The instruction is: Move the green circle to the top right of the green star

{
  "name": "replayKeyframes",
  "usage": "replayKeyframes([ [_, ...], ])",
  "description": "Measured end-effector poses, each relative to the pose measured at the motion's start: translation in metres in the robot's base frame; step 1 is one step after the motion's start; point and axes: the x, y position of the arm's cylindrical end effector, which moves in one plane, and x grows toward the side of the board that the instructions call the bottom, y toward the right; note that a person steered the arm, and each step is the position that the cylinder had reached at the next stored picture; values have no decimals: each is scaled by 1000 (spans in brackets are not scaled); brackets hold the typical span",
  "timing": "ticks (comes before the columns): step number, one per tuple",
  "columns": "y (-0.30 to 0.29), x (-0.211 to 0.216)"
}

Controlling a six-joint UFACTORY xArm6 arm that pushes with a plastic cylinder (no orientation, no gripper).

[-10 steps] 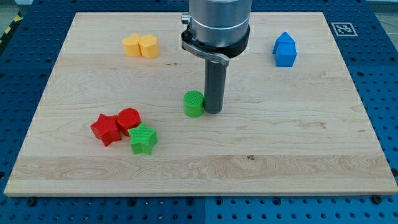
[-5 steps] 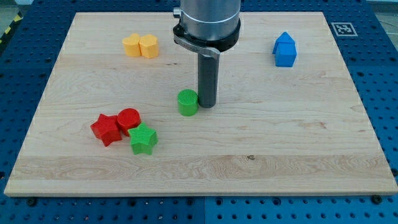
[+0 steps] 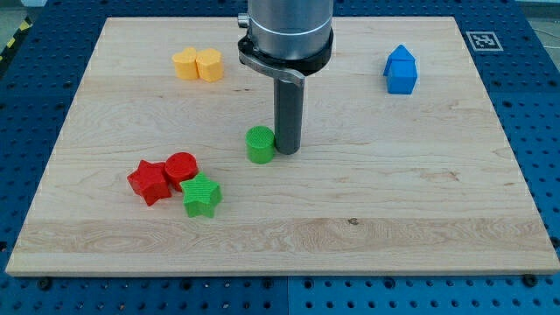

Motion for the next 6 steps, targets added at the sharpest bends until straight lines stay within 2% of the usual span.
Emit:
replayKeyframes([
  [1, -6, -14],
  [6, -37, -10],
])
